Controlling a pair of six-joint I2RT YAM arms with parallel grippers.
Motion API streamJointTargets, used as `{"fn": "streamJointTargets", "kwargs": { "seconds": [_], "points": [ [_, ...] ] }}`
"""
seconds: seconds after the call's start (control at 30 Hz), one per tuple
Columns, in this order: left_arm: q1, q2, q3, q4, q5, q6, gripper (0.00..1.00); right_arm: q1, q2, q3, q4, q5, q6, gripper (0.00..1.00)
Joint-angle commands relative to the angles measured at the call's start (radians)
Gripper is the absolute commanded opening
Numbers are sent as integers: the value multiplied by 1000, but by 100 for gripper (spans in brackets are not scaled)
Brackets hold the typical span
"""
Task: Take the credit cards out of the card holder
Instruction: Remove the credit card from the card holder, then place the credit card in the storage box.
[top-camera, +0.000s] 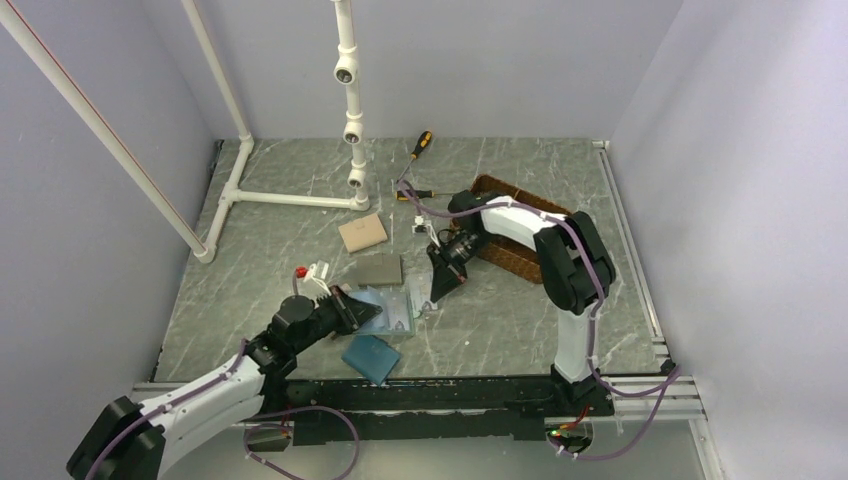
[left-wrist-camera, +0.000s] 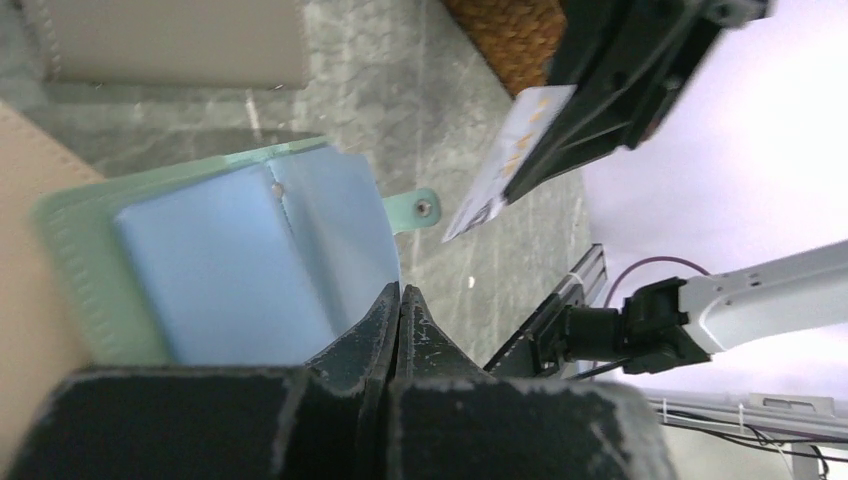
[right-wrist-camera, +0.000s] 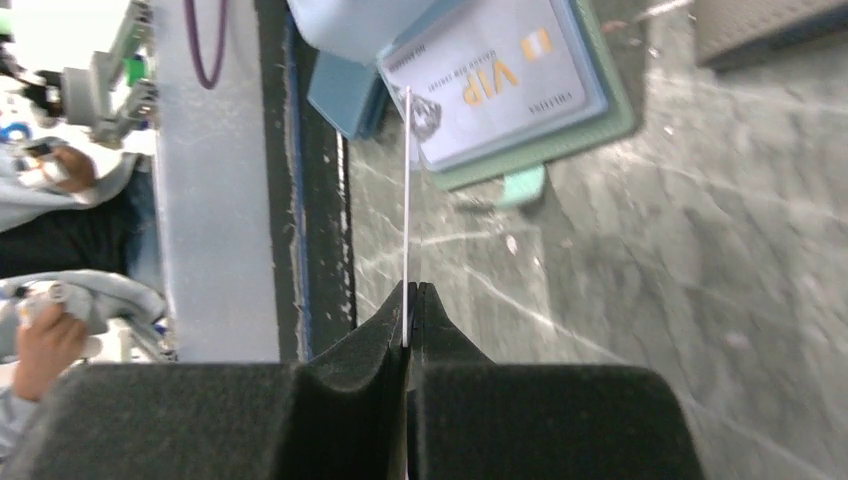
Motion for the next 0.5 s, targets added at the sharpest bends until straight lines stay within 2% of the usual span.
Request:
{"fn": "streamJointTargets", "kwargs": {
  "seconds": [0.0, 0.27, 0.47],
  "points": [
    [5, 71, -6, 70, -15, -7, 0, -43, -149, 10, -36, 117, -105, 0],
    [5, 398, 88, 252, 95, 17, 0, -185, -269, 11, -51, 118, -126, 0],
    [4, 734, 230, 486, 269, 11, 0, -279, -341, -6, 1, 125, -73, 0]
  ]
}}
